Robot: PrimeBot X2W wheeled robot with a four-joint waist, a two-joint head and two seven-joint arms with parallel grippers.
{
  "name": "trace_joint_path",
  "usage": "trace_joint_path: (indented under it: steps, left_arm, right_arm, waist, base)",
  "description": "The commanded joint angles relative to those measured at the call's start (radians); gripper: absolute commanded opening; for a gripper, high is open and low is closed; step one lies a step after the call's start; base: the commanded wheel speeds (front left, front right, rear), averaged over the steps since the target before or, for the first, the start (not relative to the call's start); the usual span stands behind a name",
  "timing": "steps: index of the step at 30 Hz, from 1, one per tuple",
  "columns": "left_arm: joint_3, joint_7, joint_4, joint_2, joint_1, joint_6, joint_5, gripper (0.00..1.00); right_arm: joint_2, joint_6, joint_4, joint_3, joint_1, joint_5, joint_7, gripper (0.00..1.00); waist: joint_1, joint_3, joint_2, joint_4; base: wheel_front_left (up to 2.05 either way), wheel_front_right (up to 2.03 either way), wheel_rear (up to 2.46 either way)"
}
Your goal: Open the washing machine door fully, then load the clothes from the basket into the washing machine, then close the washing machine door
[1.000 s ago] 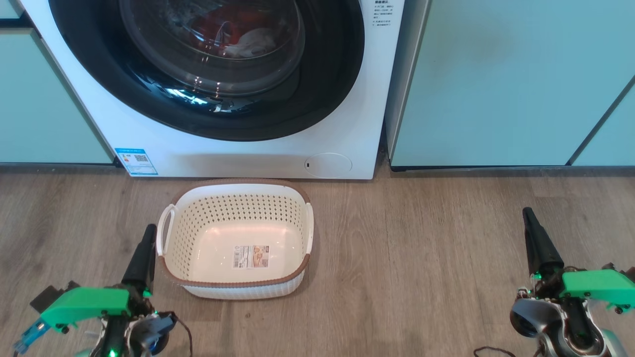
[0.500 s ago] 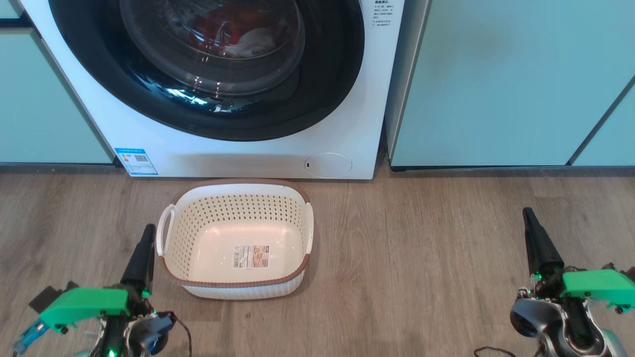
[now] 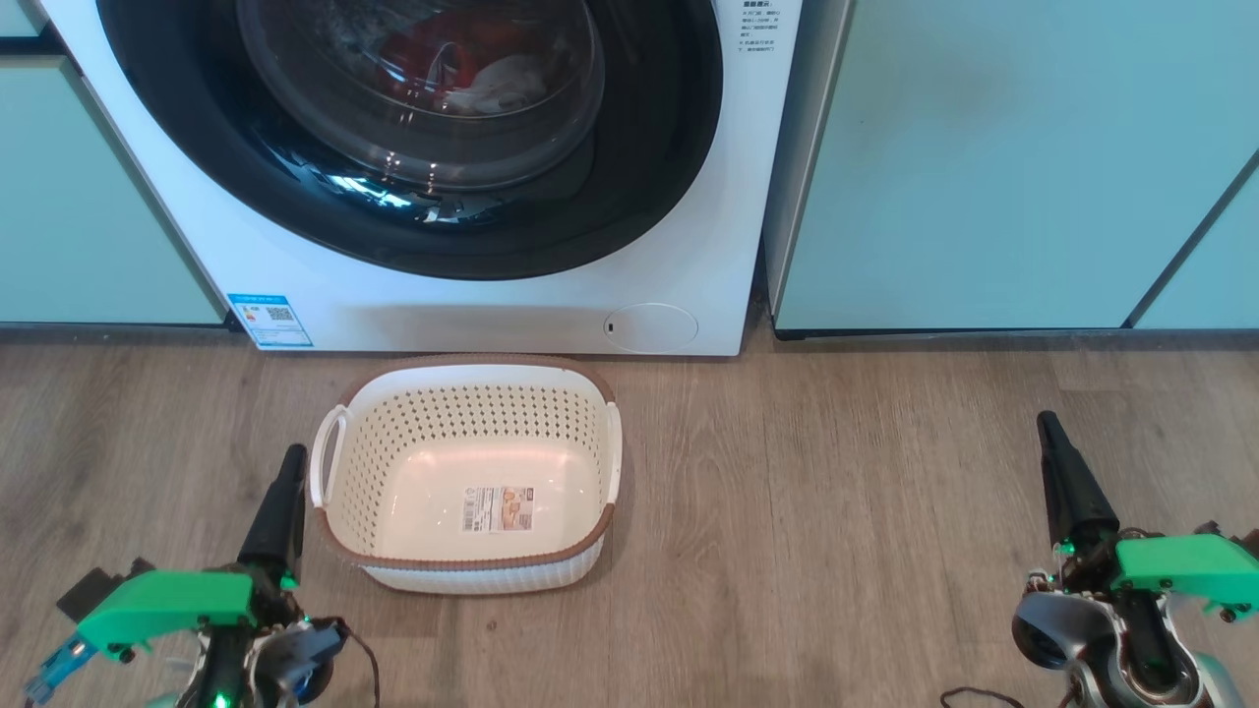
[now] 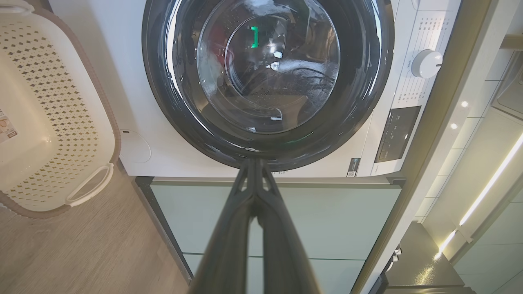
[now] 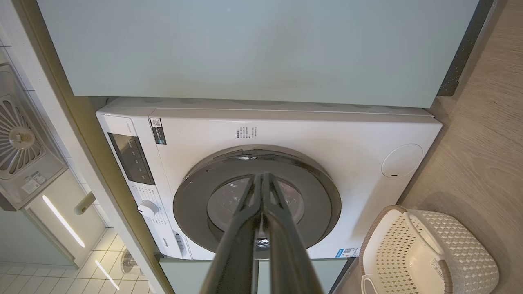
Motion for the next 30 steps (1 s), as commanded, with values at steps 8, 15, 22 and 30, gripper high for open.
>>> trace_joint_path:
  steps: [8,15,22,30]
  left_arm:
    - [0.034,0.008,-0.03,0.005,-0.05,-0.007,0.002,0.0]
    - [0.035,0.009,-0.029,0.004,-0.05,-0.007,0.003,0.0]
    - [0.036,0.01,-0.029,0.003,-0.051,-0.007,0.004,0.0]
    - [0.038,0.011,-0.029,0.002,-0.051,-0.007,0.005,0.0]
  right_arm:
    - [-0.01,0.0,-0.032,0.014,-0.055,0.001,0.007,0.0]
    - [-0.009,0.0,-0.032,0.013,-0.056,0.0,0.008,0.0]
    - [-0.009,0.0,-0.032,0.012,-0.056,-0.001,0.009,0.0]
    - [-0.008,0.0,-0.032,0.011,-0.056,-0.002,0.01,0.0]
  waist:
    - [0.0,0.0,0.0,0.0]
    - [0.0,0.0,0.0,0.0]
    - [0.0,0.0,0.0,0.0]
    - [0.0,0.0,0.0,0.0]
  base:
    - [0.0,0.0,0.0]
    - [0.0,0.0,0.0]
    - [0.0,0.0,0.0]
    - [0.0,0.0,0.0]
